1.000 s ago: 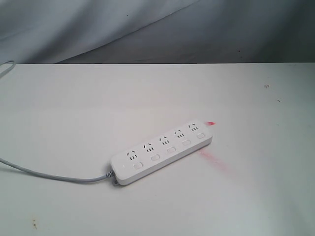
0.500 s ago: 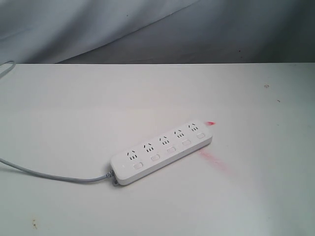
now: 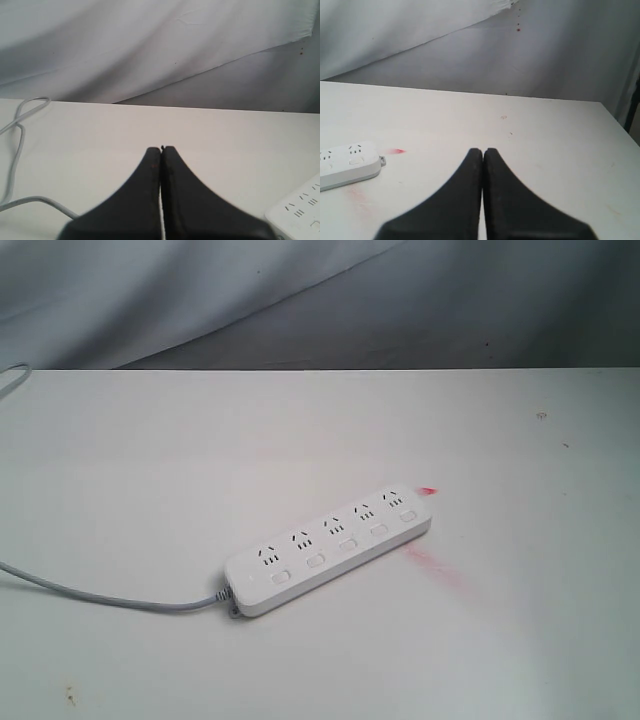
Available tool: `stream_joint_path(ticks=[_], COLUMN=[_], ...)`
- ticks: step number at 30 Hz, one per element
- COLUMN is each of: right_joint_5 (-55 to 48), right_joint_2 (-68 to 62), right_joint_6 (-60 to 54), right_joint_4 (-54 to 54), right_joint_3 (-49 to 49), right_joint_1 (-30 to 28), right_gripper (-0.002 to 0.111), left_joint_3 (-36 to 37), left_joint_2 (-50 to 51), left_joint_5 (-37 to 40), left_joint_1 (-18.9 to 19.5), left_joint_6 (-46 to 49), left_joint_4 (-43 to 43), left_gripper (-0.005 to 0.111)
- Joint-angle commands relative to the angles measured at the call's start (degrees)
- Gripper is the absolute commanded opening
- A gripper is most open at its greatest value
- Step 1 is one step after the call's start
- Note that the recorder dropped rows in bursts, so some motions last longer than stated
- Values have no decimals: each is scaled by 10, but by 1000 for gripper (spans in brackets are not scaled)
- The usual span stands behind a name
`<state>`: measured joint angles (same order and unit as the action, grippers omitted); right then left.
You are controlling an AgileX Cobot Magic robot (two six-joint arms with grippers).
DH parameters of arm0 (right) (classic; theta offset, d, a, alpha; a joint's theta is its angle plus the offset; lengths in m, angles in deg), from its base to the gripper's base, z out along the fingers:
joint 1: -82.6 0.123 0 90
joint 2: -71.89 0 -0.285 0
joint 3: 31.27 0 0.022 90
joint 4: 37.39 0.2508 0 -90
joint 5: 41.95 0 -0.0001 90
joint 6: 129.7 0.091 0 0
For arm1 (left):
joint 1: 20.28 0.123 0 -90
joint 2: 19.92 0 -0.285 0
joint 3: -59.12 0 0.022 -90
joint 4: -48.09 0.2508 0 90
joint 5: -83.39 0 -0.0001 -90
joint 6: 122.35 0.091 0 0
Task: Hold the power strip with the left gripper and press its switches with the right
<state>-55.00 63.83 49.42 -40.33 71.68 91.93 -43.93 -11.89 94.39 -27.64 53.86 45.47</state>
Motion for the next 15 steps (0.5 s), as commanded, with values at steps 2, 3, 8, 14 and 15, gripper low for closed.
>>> stream_joint_path(ticks=[2,3,8,14,15], right_joint_5=[10,10,10,10,10], right_joint_2=[3,3,3,3,3], right_joint_6=[-8,-8,-8,-8,-8], right_joint_4=[7,7,7,7,7], right_joint_3=[-2,-2,-2,-2,-2], right_joint_1=[-3,-3,-3,-13,-20], right_gripper=[0,0,0,0,0], left_joint_3=[3,3,3,3,3], left_joint_2=[-2,-2,-2,-2,-2], left_joint_5=[-4,-4,-4,-4,-4], left_joint_1=[1,1,1,1,1], left_joint_6=[-4,-4,-4,-4,-4], left_joint_4=[1,1,1,1,1], left_gripper=[0,0,0,0,0])
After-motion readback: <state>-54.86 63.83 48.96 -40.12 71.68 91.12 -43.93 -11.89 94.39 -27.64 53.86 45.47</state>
